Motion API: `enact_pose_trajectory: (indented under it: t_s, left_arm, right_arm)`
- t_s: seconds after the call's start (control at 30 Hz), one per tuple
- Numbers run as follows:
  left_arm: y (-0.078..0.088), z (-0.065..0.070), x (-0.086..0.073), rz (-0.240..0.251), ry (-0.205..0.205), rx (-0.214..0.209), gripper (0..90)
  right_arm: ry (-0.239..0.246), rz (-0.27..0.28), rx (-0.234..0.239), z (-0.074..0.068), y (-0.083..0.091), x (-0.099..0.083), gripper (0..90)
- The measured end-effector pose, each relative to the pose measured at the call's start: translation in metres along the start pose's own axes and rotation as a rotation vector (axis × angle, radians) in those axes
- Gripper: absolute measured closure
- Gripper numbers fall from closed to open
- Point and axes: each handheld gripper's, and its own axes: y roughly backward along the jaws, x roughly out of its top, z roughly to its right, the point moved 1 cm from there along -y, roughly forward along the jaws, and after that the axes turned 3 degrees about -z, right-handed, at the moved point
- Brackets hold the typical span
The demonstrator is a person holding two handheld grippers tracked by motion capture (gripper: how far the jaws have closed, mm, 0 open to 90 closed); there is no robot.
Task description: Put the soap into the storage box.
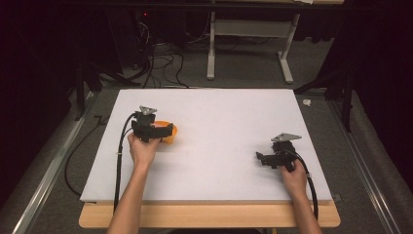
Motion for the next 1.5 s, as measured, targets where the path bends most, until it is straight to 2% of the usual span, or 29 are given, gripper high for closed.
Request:
enact_pose_trajectory:
  t_s: [0.07,0.13,0.47,0.67,0.9,1.13,1.5]
  left_arm:
    - [0.005,0.003,0.000,0.016,-0.012,-0.016,6.7]
    - [0.010,0.007,0.000,0.035,-0.040,-0.012,8.2]
    - [0.025,0.018,0.000,0.074,-0.062,-0.101,12.7]
    - [0.034,0.027,-0.001,0.099,-0.094,-0.129,14.3]
    - [0.042,0.033,-0.002,0.111,-0.110,-0.158,14.6]
    - [0.050,0.043,-0.005,0.110,-0.145,-0.188,14.8]
    - [0.058,0.057,-0.011,0.124,-0.169,-0.257,15.0]
  right_arm:
    - [-0.001,-0.001,0.000,0.000,0.000,0.000,14.4]
    - [0.001,0.000,0.000,0.000,0.000,0.000,14.4]
    - [-0.002,0.000,0.000,0.000,0.000,0.000,14.4]
    - [-0.002,-0.001,0.000,0.000,0.000,0.000,14.4]
    - [-0.002,-0.001,0.000,0.000,0.000,0.000,14.4]
    - [-0.002,-0.001,0.000,0.000,0.000,0.000,14.4]
    - [-0.002,-0.001,0.000,0.000,0.000,0.000,14.4]
